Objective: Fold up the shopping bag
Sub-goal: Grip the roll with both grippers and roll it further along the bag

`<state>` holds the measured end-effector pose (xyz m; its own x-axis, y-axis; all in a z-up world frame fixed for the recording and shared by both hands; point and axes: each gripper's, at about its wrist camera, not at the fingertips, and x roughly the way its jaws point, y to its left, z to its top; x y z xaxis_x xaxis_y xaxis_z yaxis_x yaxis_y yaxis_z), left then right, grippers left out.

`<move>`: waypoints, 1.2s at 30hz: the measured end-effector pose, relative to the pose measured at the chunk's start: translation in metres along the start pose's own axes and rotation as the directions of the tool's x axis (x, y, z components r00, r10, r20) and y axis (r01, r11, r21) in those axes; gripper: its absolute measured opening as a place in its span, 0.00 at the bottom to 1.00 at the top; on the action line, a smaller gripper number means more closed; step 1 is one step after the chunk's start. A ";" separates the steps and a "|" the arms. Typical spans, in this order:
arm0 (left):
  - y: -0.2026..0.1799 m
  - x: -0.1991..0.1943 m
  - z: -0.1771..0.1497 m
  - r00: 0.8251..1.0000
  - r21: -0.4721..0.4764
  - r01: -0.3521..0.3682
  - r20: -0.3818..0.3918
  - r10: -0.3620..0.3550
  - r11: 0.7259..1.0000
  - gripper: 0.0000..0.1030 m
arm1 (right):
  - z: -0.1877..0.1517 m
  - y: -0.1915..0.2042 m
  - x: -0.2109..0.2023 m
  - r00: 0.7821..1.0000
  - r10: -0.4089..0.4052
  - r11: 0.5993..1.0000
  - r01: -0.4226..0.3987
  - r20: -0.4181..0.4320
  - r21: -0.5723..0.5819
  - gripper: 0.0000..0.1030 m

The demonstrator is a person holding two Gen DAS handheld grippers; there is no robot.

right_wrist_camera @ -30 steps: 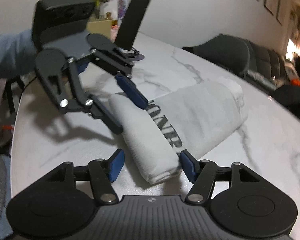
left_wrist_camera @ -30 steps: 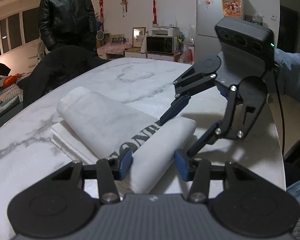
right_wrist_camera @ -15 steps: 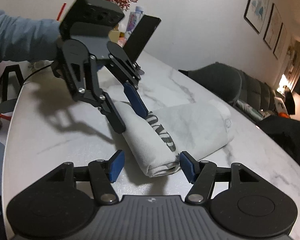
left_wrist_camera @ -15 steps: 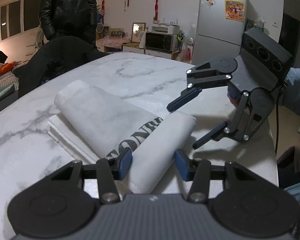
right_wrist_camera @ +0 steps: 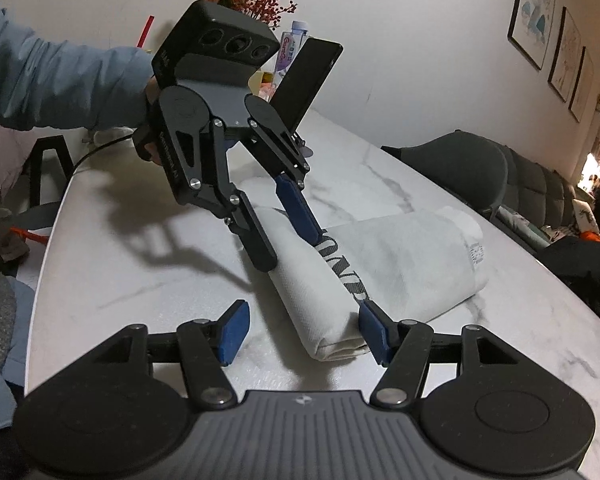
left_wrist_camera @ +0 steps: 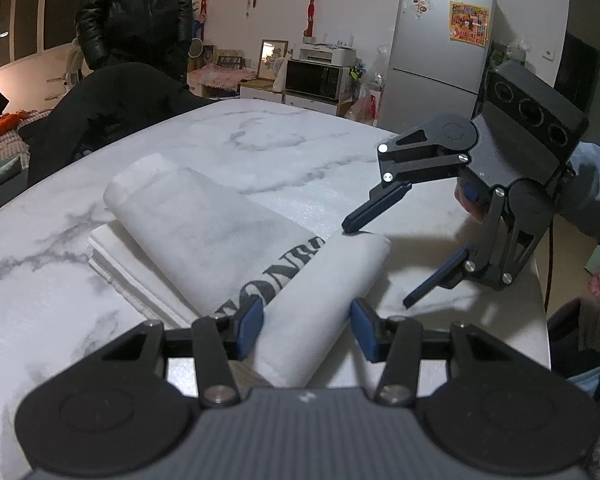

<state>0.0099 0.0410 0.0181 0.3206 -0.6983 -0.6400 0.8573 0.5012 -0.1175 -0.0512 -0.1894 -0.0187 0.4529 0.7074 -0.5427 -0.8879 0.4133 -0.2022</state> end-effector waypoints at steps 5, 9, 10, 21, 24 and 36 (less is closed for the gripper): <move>0.002 -0.001 0.001 1.000 -0.015 0.015 -0.008 -0.015 1.000 0.44 | 0.002 0.004 -0.001 1.000 -0.006 0.999 0.006 -0.024 -0.036 0.59; 0.004 0.001 0.005 0.999 -0.016 0.026 -0.032 -0.026 1.000 0.44 | 0.008 0.015 -0.002 0.997 -0.033 0.992 0.024 -0.069 -0.120 0.59; 0.005 0.001 0.006 0.999 -0.018 0.029 -0.036 -0.030 0.999 0.44 | 0.008 0.017 -0.003 0.997 -0.036 0.991 0.026 -0.072 -0.131 0.59; 0.025 0.004 0.005 0.994 -0.111 0.102 -0.022 -0.105 0.989 0.45 | 0.008 0.008 0.007 0.996 -0.031 0.982 0.015 -0.085 -0.191 0.56; 0.028 0.005 0.004 0.993 -0.131 0.115 -0.013 -0.118 0.985 0.46 | 0.008 -0.009 0.012 0.998 -0.015 0.995 0.008 -0.069 -0.099 0.40; 0.027 0.002 -0.007 0.995 -0.232 0.056 0.095 -0.035 0.971 0.48 | 0.001 -0.069 0.019 0.986 0.164 0.922 -0.138 -0.040 0.363 0.39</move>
<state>0.0304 0.0568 0.0085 0.3269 -0.7608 -0.5606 0.7573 0.5657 -0.3262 0.0188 -0.2038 -0.0140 0.2979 0.7420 -0.6006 -0.8515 0.4910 0.1843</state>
